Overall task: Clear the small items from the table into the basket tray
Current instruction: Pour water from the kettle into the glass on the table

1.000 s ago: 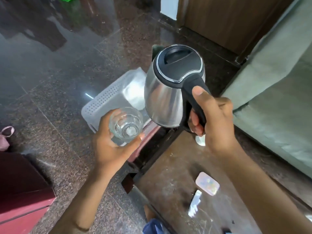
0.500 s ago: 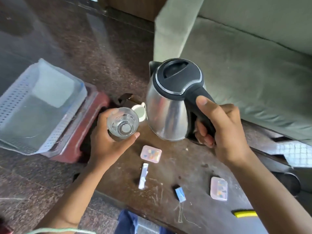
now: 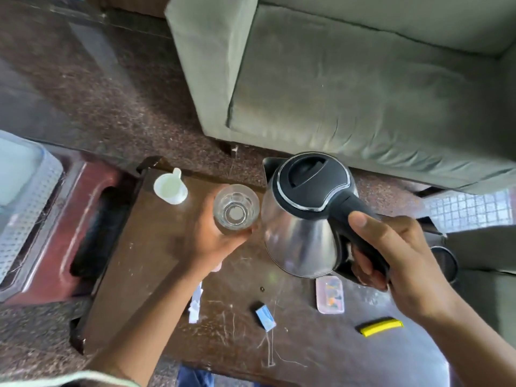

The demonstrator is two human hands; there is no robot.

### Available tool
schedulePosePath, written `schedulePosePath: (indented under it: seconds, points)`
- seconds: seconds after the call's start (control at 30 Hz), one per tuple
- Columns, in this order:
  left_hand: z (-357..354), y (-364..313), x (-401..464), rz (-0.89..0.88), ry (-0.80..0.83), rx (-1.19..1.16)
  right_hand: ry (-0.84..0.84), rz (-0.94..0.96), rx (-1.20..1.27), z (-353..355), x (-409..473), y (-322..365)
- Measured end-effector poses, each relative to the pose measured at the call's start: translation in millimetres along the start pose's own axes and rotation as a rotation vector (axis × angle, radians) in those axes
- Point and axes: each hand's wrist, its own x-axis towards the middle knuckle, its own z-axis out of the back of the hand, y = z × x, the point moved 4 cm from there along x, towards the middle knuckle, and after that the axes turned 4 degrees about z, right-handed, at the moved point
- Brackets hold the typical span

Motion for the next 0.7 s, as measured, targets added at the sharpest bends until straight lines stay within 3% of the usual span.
schedulePosePath:
  seconds: [0.3,0.57,0.7]
  points:
    - [-48.6,-1.3,13.1,-0.034,0.126,-0.042,0.004,-0.100,-0.046,14.2,-5.9,-34.3]
    - [-59.1,1.6,9.3,0.076,0.098,0.211,0.000,-0.188,-0.111,21.8,-13.5,-35.4]
    - [-65.5,0.3,7.9,0.071,0.109,0.223,0.011,-0.238,-0.132,23.9,-16.0,-37.4]
